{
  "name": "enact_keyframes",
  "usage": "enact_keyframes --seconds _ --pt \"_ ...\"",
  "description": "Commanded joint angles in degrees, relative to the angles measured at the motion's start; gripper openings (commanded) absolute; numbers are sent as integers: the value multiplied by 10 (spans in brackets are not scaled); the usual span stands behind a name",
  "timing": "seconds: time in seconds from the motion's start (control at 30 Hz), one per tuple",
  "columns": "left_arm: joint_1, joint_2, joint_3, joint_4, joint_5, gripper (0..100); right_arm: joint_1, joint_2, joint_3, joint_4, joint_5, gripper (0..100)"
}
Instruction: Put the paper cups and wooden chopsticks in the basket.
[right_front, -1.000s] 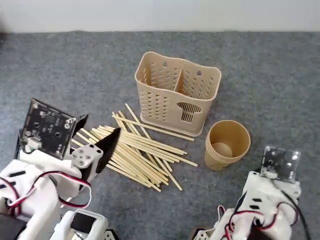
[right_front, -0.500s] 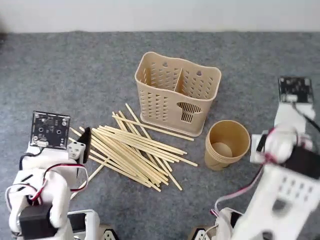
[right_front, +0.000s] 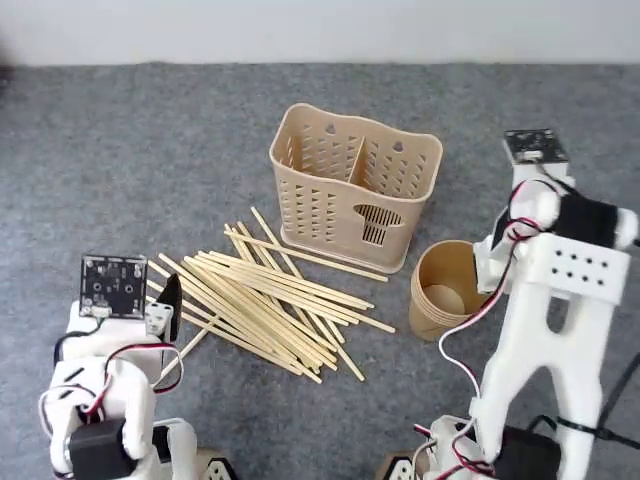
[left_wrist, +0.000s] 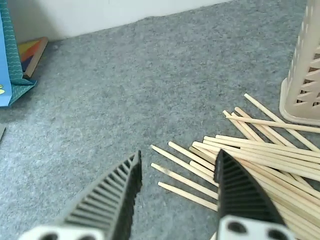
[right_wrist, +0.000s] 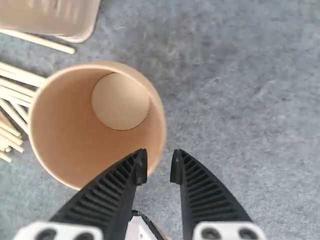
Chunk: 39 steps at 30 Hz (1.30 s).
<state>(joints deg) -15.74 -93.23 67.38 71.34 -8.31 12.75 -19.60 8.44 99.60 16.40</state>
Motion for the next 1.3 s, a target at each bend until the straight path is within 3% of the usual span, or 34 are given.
enact_keyframes --seconds 0.0,0.5,0.6,0.7,1.0,1.27 --pt "-3 -41 24 -11 -7 231 -7 -3 -28 -7 -7 101" --pt "-3 -110 142 -13 -7 231 -7 -2 125 -132 -3 97" --pt "-1 -110 157 -14 -7 231 -7 -3 123 -130 -1 6" --pt "0 -110 178 -14 -7 231 -7 -9 121 -127 -2 8" --pt "-3 -110 196 -11 -7 229 -6 -10 -52 33 -2 9" --pt "-4 -110 210 -14 -8 229 36 -44 -168 34 -5 9"
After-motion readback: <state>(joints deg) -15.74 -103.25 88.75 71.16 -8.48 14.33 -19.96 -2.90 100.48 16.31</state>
